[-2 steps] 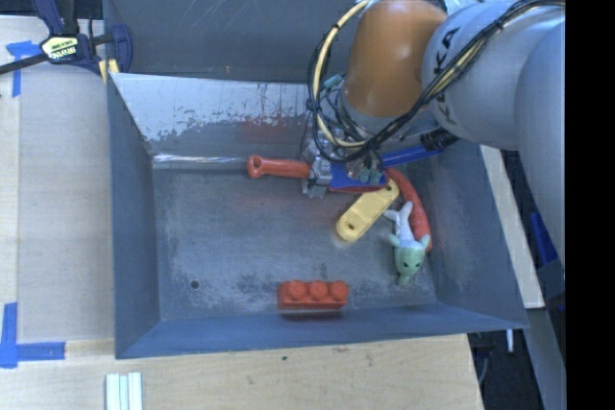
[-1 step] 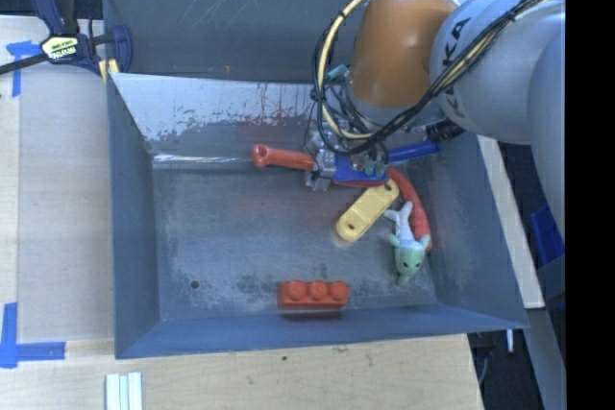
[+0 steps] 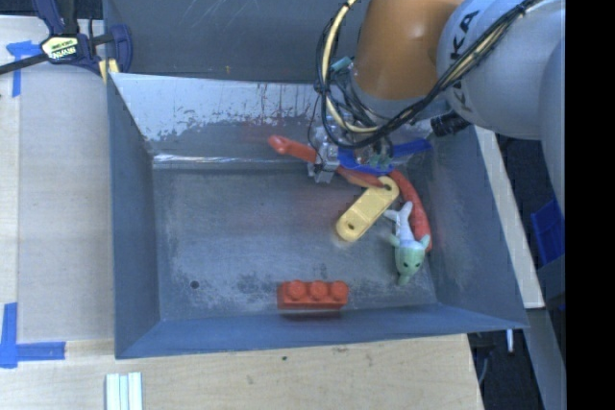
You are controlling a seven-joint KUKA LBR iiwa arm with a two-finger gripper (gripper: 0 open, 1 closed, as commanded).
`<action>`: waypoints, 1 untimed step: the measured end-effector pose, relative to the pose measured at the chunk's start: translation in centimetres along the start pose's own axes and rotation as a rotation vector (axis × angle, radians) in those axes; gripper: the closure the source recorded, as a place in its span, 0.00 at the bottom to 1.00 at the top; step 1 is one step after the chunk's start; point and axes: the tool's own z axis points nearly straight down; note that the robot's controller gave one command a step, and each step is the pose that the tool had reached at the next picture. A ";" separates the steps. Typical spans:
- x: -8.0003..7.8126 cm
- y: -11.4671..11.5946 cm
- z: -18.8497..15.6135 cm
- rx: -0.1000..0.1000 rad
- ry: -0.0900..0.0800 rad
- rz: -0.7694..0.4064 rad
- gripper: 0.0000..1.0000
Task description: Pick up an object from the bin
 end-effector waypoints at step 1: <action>-0.1 0.0 -1.2 0.000 -0.002 0.000 1.00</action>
Offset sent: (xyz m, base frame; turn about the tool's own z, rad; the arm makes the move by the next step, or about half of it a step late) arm 0.0000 -0.0001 0.0286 0.0000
